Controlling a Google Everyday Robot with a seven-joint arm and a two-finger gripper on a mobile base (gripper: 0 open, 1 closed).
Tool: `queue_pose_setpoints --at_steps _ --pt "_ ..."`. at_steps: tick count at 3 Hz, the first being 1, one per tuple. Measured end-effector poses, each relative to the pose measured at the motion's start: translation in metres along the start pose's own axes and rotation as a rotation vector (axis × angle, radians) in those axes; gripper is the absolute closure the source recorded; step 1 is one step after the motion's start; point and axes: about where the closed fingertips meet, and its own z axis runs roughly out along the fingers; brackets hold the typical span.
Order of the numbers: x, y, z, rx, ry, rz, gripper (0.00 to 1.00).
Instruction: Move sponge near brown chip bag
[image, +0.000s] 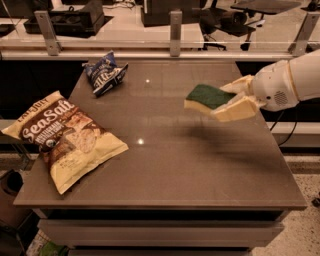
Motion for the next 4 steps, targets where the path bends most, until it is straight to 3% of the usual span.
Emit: queue_pose_setpoints --at_steps 2,4 --pt "0.006 0.083 0.02 -0.042 0.027 -0.067 1.0" --pt "0.001 0.13 0.058 -0.155 0.028 -0.106 1.0"
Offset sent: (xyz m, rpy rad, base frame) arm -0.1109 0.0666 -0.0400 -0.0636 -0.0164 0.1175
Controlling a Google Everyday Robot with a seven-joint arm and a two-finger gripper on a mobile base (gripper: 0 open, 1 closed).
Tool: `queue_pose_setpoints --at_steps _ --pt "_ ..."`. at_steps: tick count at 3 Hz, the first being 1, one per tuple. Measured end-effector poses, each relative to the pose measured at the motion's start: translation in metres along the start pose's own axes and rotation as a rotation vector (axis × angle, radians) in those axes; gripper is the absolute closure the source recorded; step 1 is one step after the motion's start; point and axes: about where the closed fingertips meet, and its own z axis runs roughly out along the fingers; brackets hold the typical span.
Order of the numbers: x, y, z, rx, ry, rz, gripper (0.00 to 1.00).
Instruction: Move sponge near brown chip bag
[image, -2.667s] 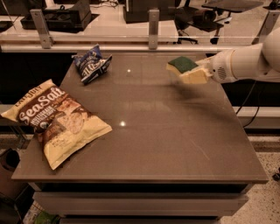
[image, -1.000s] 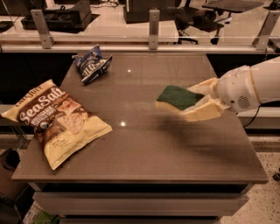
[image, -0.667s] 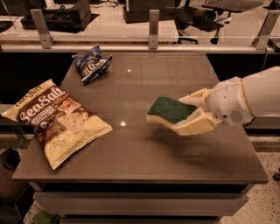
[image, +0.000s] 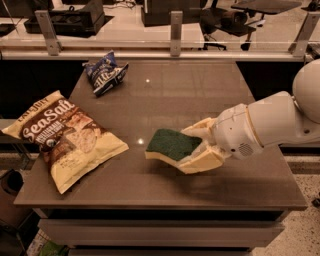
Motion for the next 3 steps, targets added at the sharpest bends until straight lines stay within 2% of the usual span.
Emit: queue_pose_setpoints --at_steps 2,3 --pt "-0.021 0.014 0.044 -0.074 -0.012 0.005 1.0" --pt "-0.032 0.014 0.071 -0.11 -0.02 0.024 1.0"
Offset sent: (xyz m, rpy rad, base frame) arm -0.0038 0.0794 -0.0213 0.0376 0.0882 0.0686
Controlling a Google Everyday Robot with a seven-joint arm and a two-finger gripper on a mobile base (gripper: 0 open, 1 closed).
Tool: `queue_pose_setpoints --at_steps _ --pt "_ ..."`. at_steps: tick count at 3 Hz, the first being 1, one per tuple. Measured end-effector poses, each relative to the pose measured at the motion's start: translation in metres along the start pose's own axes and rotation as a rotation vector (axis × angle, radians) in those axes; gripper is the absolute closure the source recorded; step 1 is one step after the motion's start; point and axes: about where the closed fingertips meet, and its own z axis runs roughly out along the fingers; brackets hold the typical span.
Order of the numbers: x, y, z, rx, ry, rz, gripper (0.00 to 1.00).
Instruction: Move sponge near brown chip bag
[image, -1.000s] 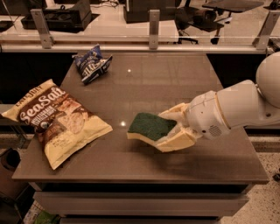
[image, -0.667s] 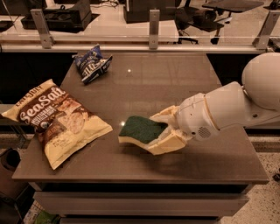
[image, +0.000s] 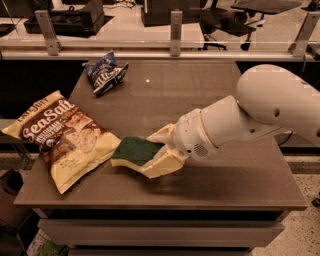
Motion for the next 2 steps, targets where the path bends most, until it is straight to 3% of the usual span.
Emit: queue_pose_setpoints --at_steps 1,2 --pt "-0.0096 0.0014 0.0185 -0.011 0.012 -0.016 1.0" --pt "-0.0112 0.0027 0.0189 -0.012 0.013 -0.021 0.81"
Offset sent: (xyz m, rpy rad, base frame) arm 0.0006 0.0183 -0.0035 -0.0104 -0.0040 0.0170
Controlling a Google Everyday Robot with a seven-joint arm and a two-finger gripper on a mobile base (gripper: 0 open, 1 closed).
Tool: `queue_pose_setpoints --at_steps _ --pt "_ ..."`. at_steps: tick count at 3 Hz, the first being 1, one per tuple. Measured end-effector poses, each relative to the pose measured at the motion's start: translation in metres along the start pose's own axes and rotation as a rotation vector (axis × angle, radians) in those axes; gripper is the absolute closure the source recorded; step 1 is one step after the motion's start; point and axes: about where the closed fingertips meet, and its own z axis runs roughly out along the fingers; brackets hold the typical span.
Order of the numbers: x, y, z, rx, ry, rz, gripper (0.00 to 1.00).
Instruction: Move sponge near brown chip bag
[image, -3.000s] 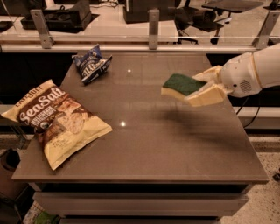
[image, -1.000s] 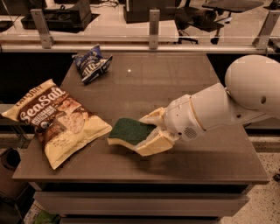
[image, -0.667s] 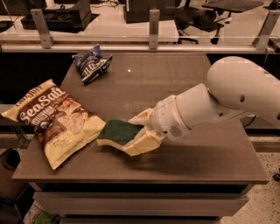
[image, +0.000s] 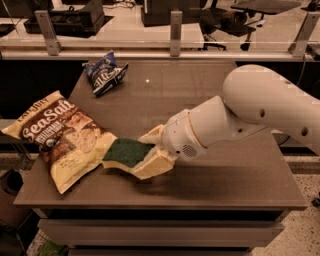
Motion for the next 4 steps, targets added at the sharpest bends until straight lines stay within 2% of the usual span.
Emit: queue_pose_setpoints --at_steps 3,4 --pt "-0.0047 0.0038 0.002 -0.004 0.005 -0.012 0.12" --pt "-0.0061 0.0049 0.0026 -0.005 0.007 -0.016 0.0"
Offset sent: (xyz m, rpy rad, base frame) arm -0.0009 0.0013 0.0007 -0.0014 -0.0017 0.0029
